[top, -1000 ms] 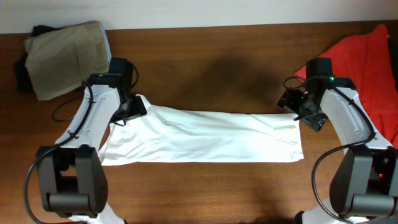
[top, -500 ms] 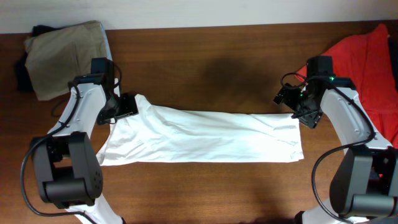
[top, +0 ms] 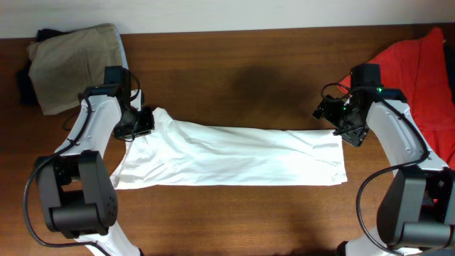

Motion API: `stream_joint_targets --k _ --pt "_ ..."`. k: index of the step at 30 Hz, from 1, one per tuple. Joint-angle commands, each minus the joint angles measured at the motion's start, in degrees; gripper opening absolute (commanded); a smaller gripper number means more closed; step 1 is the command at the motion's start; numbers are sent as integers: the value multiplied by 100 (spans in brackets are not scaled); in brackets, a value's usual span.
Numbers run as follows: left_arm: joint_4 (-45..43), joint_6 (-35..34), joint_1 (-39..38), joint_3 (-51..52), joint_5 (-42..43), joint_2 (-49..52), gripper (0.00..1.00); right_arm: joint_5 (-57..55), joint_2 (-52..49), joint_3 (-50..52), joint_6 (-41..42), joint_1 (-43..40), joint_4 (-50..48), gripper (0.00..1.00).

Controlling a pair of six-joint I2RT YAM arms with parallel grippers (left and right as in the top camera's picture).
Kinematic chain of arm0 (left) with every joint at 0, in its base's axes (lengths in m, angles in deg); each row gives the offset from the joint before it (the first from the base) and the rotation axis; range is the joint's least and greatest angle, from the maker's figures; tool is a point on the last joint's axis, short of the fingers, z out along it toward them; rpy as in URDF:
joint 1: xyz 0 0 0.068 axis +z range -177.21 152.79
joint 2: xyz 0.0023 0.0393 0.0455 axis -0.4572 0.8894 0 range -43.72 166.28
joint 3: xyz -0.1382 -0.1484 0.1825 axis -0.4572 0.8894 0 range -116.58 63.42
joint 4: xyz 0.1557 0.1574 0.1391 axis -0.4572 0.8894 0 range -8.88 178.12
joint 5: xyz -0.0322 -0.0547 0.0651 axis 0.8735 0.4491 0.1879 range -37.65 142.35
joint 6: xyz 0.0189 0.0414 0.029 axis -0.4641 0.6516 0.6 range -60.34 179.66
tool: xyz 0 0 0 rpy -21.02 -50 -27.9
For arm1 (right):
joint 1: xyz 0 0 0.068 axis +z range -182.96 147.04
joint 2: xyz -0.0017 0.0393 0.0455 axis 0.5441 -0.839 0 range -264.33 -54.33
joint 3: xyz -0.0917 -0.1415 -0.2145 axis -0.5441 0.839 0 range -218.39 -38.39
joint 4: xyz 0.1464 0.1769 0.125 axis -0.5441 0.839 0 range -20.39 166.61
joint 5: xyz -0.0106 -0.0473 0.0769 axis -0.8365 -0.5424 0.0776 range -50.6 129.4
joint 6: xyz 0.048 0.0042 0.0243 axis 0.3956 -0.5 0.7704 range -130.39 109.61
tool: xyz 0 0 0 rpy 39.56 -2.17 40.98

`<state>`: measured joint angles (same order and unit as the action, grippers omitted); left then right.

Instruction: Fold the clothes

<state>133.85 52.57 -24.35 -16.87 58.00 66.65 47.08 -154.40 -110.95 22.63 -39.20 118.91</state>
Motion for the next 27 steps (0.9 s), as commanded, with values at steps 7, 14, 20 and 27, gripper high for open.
stream_joint_targets --k 7,14,20,27 --pt "-48 33 -17 -33 48 33 1 66 -7 -74 28 -11 -9 99" --pt "-90 28 -17 -33 -98 33 9 48 -7 -74 28 -11 -9 99" --pt "-90 -96 -17 -33 -92 33 82 50 -7 -74 28 -11 -7 99" --pt "-181 -98 -17 68 -48 33 67 50 -7 -74 28 -11 -4 99"
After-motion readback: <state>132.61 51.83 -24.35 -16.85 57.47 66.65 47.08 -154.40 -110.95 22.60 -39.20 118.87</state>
